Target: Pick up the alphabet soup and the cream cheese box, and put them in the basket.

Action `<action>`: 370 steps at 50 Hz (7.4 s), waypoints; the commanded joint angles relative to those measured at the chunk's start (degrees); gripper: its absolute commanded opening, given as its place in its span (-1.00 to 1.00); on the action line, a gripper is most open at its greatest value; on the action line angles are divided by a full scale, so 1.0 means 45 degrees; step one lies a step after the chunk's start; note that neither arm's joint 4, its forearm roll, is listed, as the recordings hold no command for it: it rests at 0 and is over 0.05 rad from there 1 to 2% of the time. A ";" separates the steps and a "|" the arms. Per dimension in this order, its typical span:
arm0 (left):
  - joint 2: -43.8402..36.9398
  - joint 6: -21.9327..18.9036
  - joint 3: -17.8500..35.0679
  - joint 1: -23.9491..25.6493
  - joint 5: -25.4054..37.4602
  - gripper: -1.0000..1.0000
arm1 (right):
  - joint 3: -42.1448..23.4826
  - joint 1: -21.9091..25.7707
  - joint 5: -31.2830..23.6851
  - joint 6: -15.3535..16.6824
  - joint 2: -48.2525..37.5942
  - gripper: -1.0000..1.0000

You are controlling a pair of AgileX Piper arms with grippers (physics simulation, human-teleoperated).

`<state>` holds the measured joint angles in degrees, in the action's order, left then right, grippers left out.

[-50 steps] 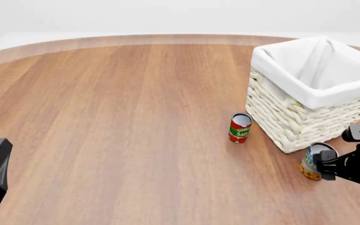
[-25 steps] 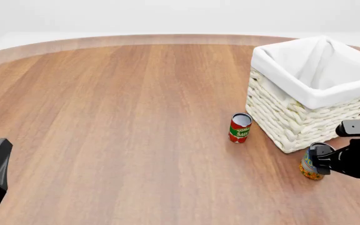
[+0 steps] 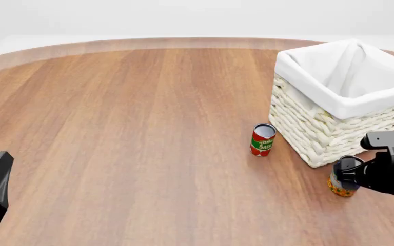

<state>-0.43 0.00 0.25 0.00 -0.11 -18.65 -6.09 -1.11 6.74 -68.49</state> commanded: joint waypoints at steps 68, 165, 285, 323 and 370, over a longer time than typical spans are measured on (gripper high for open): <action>0.0000 0.0000 0.0000 0.0000 0.0000 1.00 | -0.0184 -0.0274 -0.1497 0.0205 0.1528 -1.00; 0.0000 0.0000 0.0000 0.0000 0.0000 1.00 | -0.9169 -0.0730 -0.9474 0.2336 0.3511 -1.00; 0.0000 0.0000 0.0000 0.0000 0.0000 1.00 | -1.0008 0.0316 -0.4015 0.1694 -0.3921 -1.00; 0.0000 0.0000 0.0000 0.0000 0.0000 1.00 | -0.9449 0.0053 -0.3747 0.1701 -0.3943 1.00; 0.0000 0.0000 0.0000 0.0000 0.0000 1.00 | -0.8763 0.0228 -0.6230 0.1411 0.0047 1.00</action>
<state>-0.43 0.00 0.25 0.00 -0.11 -57.99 -5.05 -26.24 12.97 -71.77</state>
